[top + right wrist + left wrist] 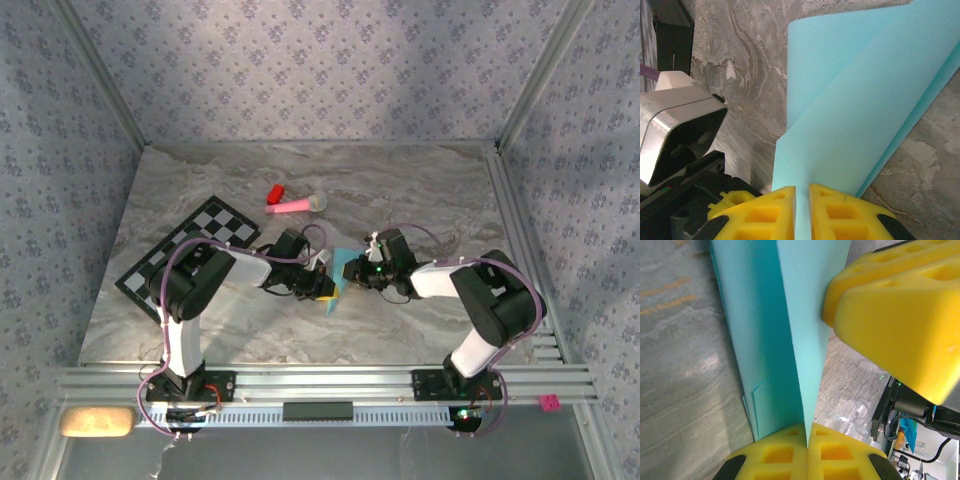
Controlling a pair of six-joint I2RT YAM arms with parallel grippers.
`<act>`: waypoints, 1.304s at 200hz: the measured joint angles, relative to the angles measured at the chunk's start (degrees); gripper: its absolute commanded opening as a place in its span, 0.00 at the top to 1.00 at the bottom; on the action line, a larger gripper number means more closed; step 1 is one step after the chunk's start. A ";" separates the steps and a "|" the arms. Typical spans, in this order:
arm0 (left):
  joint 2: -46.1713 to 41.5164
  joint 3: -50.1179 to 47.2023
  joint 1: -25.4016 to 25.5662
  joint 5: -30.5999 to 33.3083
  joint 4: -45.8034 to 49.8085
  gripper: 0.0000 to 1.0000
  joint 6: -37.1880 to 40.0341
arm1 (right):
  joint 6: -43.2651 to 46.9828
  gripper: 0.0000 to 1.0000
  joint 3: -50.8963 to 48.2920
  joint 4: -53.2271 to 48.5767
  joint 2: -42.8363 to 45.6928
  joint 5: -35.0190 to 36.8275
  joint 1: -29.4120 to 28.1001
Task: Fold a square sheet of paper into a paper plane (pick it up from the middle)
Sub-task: Fold the wing for the fifth time at the center of the table.
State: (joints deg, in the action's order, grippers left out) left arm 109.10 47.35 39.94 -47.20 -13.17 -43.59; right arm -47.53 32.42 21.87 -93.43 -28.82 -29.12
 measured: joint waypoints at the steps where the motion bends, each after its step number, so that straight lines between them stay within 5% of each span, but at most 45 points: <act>1: 0.00 -0.02 0.02 0.00 -0.04 1.00 -0.04 | 0.00 0.84 0.00 0.02 0.00 0.00 0.00; 140: 0.11 -1.68 -0.22 -0.50 -3.85 1.00 -2.14 | 0.63 0.86 1.05 2.12 -4.13 -3.61 0.02; 171: 0.07 -1.66 -0.26 -0.63 -3.63 0.86 -1.86 | 0.42 0.86 1.51 1.57 -4.59 -3.85 0.13; 199: -0.59 -1.40 -0.28 -1.05 -2.49 0.82 -0.39 | -0.09 0.86 1.64 1.42 -4.74 -4.02 0.17; 261: -1.99 -1.40 -0.07 -0.33 3.56 0.96 3.61 | -0.66 0.86 2.69 -0.72 -4.83 -3.93 0.17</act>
State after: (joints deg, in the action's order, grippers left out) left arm 107.11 45.95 39.88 -47.53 -9.61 -39.99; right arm -48.18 35.11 21.15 -98.26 -32.75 -28.95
